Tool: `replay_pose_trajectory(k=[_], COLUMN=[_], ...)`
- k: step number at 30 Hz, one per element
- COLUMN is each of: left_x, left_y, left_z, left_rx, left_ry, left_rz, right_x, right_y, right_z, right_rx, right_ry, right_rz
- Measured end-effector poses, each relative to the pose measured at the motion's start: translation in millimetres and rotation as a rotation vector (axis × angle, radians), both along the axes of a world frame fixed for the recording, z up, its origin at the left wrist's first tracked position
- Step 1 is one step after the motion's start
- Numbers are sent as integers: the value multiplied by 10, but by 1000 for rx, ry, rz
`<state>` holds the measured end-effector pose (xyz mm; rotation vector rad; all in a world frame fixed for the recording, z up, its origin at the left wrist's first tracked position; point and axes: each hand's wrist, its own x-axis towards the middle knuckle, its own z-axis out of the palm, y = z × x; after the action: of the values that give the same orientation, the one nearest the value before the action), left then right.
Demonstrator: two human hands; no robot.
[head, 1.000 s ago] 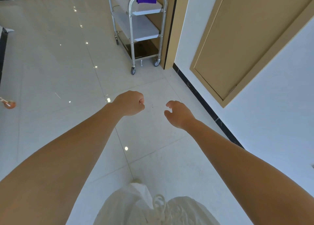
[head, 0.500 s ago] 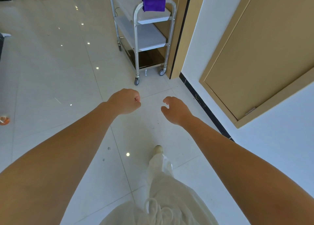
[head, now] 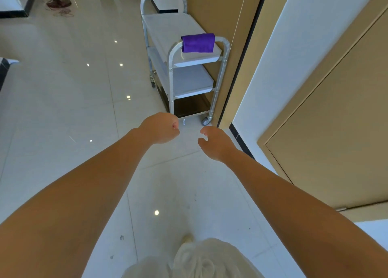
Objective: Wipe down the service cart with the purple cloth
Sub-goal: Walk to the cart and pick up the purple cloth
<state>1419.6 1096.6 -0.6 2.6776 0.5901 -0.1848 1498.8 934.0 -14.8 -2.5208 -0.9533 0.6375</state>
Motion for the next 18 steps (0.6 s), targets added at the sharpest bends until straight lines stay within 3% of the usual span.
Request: replay_pose_trajectory(k=[18], left_x=[1774], left_y=[1777], left_z=[-54], left_rx=[-16], left_ry=[-72], left_rz=[-45], right_x=[1775], right_y=[1862], right_z=[-21], right_rx=[48], right_ry=[-23], right_rz=[-33])
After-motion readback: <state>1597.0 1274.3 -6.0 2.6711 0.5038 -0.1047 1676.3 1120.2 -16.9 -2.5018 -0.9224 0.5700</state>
